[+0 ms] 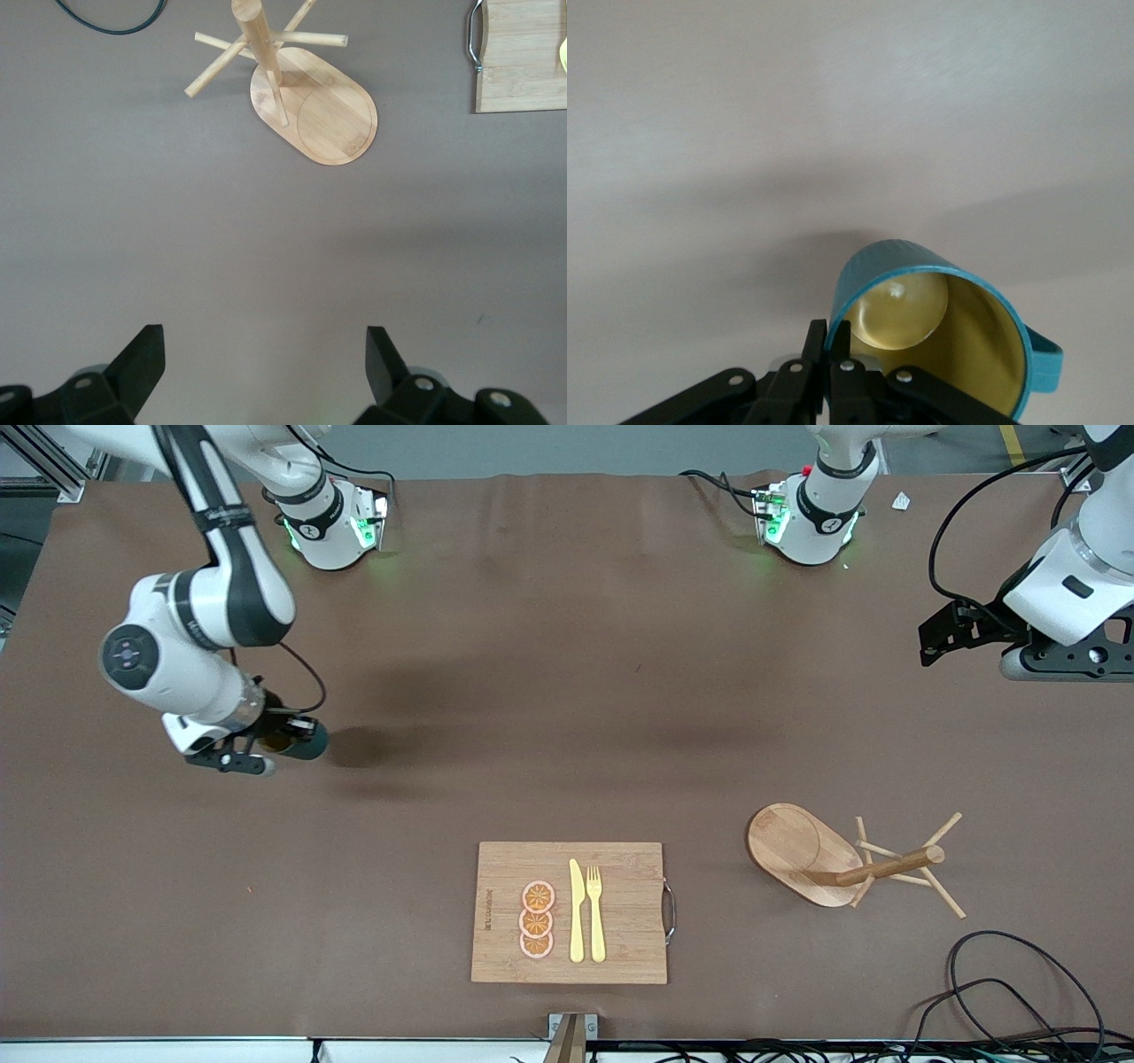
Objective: Pass cup and hang on rack
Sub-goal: 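Carry the teal mug with the right gripper toward the table middle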
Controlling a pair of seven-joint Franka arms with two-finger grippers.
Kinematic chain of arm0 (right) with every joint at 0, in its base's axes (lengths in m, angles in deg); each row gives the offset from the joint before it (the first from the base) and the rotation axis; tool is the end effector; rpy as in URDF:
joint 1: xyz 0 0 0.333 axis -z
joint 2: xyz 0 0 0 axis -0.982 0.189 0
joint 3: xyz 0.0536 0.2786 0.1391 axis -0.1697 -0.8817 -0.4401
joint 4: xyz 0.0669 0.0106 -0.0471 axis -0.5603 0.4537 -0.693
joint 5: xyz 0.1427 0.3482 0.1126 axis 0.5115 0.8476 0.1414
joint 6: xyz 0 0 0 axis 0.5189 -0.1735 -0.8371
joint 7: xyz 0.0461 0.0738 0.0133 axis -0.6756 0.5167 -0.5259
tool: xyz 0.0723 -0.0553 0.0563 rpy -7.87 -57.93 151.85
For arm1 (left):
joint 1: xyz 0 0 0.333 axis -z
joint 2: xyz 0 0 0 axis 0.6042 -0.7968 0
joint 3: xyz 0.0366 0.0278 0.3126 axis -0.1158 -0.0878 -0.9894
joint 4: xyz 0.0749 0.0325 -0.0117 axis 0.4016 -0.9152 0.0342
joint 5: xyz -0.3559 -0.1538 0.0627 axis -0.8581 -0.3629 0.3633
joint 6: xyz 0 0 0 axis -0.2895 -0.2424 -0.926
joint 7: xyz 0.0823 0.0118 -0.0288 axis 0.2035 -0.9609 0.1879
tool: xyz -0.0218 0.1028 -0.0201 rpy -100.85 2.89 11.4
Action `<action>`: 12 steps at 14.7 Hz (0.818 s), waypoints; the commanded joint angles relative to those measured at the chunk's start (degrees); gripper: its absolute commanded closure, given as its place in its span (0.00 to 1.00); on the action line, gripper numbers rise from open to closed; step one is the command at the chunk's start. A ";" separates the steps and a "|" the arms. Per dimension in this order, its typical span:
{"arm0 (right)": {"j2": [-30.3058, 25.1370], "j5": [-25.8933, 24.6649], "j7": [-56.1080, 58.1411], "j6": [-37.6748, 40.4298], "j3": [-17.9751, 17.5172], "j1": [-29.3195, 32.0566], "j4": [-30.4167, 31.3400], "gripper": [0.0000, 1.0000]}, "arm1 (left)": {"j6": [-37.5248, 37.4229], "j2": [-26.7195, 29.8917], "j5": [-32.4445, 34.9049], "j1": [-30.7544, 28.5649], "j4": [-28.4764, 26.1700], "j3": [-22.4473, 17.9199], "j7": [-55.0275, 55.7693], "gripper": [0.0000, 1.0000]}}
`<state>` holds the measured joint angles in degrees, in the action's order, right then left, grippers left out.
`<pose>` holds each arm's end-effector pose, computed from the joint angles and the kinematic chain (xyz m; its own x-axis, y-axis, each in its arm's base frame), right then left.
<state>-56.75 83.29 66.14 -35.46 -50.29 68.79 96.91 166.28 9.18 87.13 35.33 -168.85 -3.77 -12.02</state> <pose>0.5347 0.0989 0.3350 0.9720 -0.2002 -0.1226 -0.2058 -0.9780 -0.0345 0.5448 -0.0746 0.6159 0.9980 -0.0610 -0.0140 -0.0613 -0.9977 -0.0275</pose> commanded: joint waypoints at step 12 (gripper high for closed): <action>14.72 0.26 -59.29 1.47 0.49 -33.08 -23.61 1.00 | -0.84 -0.65 -0.75 -0.53 1.33 -0.01 -0.83 0.00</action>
<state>-49.09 83.35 13.13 -35.02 -50.64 39.03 81.71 166.28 9.15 86.97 35.05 -168.84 -3.87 -12.02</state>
